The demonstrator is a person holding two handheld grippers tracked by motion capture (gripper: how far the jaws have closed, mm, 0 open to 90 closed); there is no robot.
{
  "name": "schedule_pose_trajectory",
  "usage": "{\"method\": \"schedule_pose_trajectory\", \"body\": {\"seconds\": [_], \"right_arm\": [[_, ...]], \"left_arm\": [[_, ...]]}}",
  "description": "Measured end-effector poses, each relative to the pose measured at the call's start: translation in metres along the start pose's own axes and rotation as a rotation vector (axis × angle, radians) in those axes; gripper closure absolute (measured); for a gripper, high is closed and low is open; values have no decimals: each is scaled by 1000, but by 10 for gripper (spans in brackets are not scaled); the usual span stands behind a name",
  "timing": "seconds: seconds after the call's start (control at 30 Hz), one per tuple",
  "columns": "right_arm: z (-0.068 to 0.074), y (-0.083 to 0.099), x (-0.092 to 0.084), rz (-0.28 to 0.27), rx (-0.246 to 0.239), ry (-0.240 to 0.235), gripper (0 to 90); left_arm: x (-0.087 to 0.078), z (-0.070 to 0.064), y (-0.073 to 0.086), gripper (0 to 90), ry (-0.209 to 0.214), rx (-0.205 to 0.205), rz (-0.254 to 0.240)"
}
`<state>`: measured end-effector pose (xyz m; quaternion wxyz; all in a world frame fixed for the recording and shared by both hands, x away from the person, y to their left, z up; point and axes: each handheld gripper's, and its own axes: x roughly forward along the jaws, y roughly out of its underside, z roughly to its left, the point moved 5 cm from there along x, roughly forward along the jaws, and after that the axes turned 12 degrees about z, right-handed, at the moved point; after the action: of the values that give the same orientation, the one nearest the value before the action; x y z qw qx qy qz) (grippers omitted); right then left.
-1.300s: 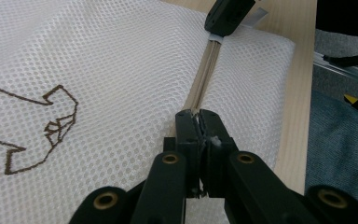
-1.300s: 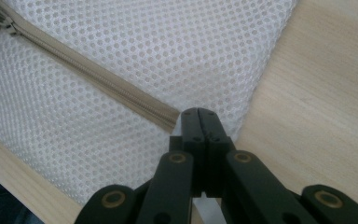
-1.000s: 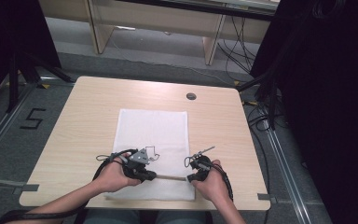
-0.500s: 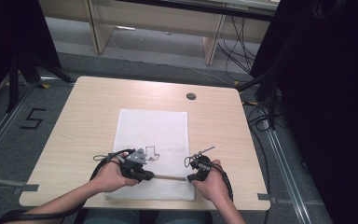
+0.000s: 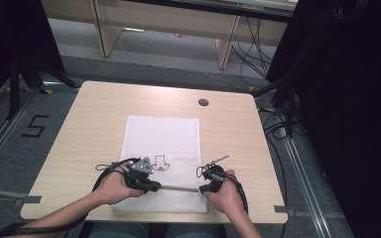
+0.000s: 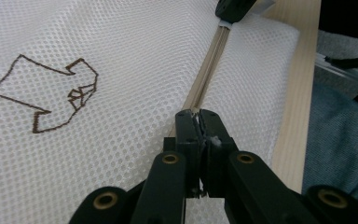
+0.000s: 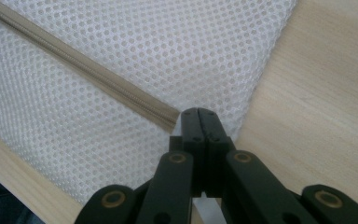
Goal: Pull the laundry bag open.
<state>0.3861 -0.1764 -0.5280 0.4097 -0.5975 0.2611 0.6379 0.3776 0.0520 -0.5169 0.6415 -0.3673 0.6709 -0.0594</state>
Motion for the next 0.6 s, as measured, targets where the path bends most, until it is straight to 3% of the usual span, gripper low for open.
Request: {"method": "schedule_pose_trajectory", "body": {"seconds": [0.03, 0.13, 0.17, 0.27, 0.3, 0.4, 0.43, 0.57, 0.6], "right_arm": [[1, 1, -1, 7, 22, -1, 900], [1, 1, 0, 5, 22, 0, 900], [1, 1, -1, 6, 24, 1, 900], [1, 1, -1, 10, 32, 3, 900], [1, 1, -1, 9, 29, 3, 900], [1, 0, 0, -2, 10, 1, 900], [2, 1, -1, 7, 26, -1, 900], [1, 1, 0, 1, 15, 1, 900], [1, 0, -1, -1, 11, 1, 900]], "left_arm": [[0, 0, 0, 873, -3, 1, 3], [-1, 1, 1, 873, -3, 0, 5], [-1, 0, 1, 873, 5, -22, 1], [-2, 3, 3, 873, -12, -5, 14], [-2, 2, 3, 873, 2, -22, 7], [-3, 3, 4, 873, -1, -17, 5], [-3, 2, 5, 873, 4, -37, 1], [-4, 3, 4, 873, 2, -18, 4], [-3, 2, 5, 873, 3, -35, 2]]}}
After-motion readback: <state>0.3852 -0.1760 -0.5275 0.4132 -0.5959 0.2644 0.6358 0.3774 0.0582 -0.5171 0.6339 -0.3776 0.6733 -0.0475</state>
